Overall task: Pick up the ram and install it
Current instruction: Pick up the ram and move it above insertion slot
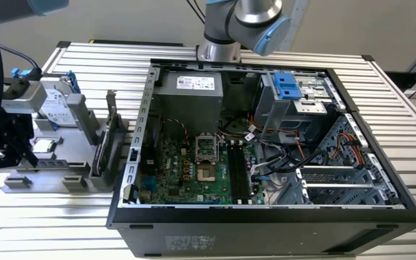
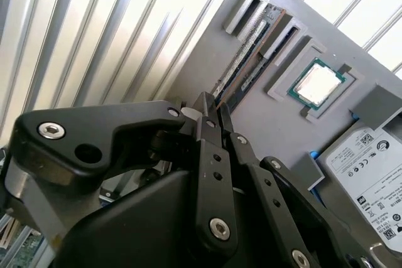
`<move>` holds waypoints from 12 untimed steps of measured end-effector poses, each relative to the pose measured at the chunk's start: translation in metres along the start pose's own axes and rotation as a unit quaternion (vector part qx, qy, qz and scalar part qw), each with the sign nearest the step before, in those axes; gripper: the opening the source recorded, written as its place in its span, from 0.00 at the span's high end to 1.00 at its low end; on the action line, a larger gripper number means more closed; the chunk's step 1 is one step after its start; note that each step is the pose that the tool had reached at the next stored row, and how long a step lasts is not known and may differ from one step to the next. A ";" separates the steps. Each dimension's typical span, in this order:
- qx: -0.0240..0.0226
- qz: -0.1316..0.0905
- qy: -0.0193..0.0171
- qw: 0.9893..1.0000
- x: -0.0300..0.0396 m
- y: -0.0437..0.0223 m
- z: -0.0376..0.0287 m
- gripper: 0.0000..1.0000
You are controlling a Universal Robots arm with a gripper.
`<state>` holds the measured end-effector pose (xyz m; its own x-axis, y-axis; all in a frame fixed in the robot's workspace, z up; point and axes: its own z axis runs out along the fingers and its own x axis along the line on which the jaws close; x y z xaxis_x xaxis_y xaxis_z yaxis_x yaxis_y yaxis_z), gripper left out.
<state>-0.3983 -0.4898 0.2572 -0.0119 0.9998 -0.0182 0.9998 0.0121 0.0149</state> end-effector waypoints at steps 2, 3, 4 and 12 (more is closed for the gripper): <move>0.000 0.000 0.000 1.000 0.0000 0.0000 -0.0007 1.00; 0.000 0.000 0.000 1.000 0.0000 0.0000 -0.0010 1.00; 0.000 0.000 0.000 1.000 0.0000 0.0000 -0.0014 1.00; 0.000 0.000 0.000 1.000 -0.0001 0.0001 -0.0042 1.00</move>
<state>-0.3983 -0.4898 0.2614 -0.0118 0.9998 -0.0181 0.9998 0.0121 0.0150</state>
